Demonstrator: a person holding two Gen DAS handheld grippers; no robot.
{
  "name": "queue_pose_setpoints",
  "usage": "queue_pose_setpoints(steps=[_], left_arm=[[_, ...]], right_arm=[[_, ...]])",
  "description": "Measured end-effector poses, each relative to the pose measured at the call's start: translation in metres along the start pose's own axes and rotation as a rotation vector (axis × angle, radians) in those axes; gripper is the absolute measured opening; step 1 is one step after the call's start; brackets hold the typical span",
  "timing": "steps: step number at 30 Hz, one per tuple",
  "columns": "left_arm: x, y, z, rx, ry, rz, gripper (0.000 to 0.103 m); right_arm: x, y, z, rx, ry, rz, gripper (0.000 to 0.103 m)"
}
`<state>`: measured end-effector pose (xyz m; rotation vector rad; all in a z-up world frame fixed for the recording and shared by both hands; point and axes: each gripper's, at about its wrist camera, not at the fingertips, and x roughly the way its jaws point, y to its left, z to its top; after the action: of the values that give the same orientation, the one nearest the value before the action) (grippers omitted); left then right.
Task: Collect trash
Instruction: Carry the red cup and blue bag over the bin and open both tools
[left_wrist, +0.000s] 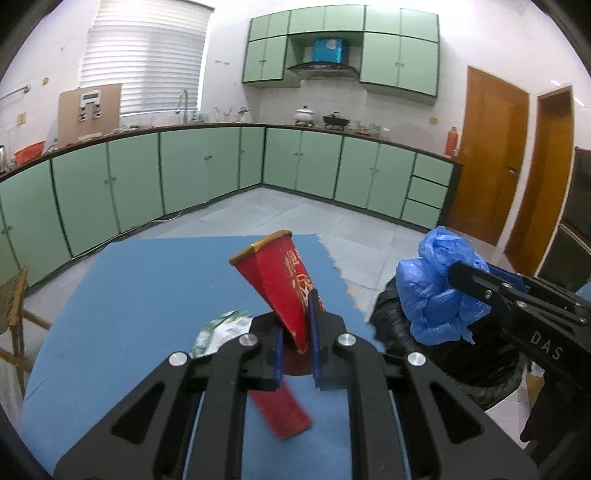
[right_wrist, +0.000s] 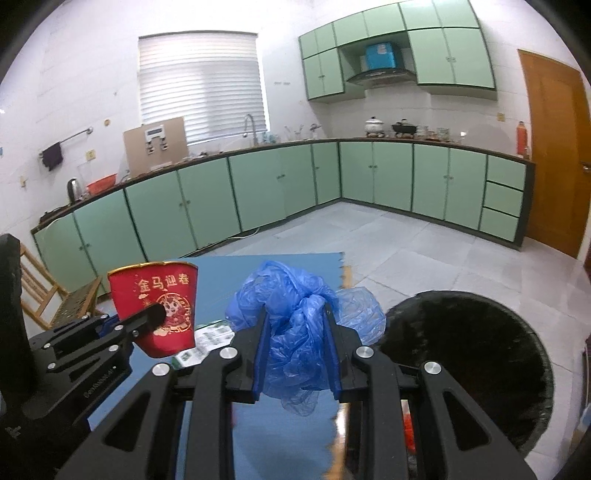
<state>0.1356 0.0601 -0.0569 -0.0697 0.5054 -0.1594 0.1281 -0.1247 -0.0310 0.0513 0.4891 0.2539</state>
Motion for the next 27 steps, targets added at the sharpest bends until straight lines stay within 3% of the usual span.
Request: queue_pose_setpoints(steps=[14,27], left_arm=[[0.054,-0.099,0.01,0.09,-0.003,-0.179,0.01],[0.123,-0.175,-0.007,0.155,0.078,-0.278,0.01]], right_arm=[[-0.011,-0.101,0.002,0.072,-0.005,-0.159,0.026],[0.012,-0.191,-0.021,0.14,0.07,-0.26,0.026]])
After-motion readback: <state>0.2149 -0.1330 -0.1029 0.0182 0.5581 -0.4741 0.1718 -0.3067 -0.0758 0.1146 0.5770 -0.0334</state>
